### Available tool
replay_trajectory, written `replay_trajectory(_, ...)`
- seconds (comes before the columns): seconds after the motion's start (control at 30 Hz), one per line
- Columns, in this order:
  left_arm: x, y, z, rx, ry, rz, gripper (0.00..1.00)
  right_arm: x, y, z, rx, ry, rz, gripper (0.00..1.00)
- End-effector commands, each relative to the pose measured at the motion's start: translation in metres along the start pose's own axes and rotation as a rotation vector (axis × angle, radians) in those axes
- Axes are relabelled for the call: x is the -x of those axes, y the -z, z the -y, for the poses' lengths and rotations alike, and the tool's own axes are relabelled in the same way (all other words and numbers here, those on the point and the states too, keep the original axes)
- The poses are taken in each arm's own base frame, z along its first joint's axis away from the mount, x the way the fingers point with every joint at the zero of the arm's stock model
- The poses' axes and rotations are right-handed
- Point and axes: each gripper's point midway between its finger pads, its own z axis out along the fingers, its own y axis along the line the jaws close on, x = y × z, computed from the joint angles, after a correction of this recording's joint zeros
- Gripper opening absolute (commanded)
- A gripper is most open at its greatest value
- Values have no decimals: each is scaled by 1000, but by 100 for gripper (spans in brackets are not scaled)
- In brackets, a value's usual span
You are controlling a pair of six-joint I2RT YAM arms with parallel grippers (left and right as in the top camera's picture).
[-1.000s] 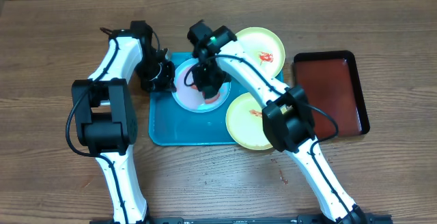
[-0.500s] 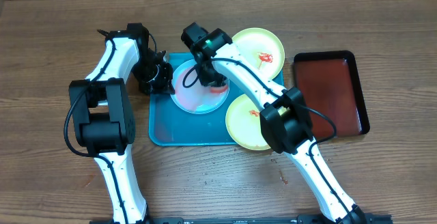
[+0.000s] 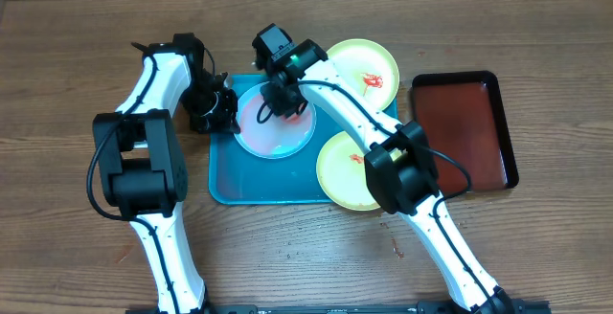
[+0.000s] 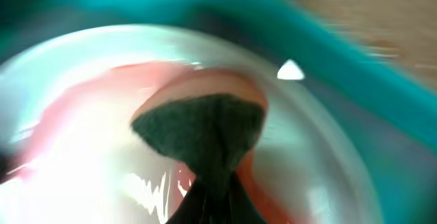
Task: Clean dirty plates on tray and stack at the side
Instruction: 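Continue scrubbing the red sauce off the white plate with the sponge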
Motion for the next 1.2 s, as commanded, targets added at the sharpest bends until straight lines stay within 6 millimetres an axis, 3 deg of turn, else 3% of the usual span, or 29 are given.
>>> replay_trajectory(0.0, -1, 0, -14, 56, -16, -1, 4, -23, -12, -72, 280, 102, -78, 4)
replay_trajectory(0.13, -1, 0, -14, 56, -14, -1, 4, -42, -4, -103, 412, 121, -144, 4)
replay_trajectory(0.27, -1, 0, -14, 53, -10, -2, 4, -65, 7, -110, 480, 79, -252, 4)
replay_trajectory(0.4, -2, 0, -14, 53, -10, -2, 4, -85, 9, -91, 406, 41, -344, 4)
replay_trajectory(0.53, -1, 0, -14, 54, -7, -2, 4, -91, 3, -46, 209, -43, -382, 4)
replay_trajectory(0.73, -2, 0, -14, 56, -7, -3, 4, -86, 4, 51, -237, -273, -327, 4)
replay_trajectory(0.87, 1, 0, -14, 56, -10, 8, 4, -72, 7, 87, -353, -332, -248, 4)
replay_trajectory(0.97, 4, 0, -14, 56, -15, 19, 4, -55, 2, 90, -320, -341, -181, 4)
replay_trajectory(1.17, 6, 1, -24, 118, -18, 29, 4, -21, -11, 50, -71, -226, -83, 4)
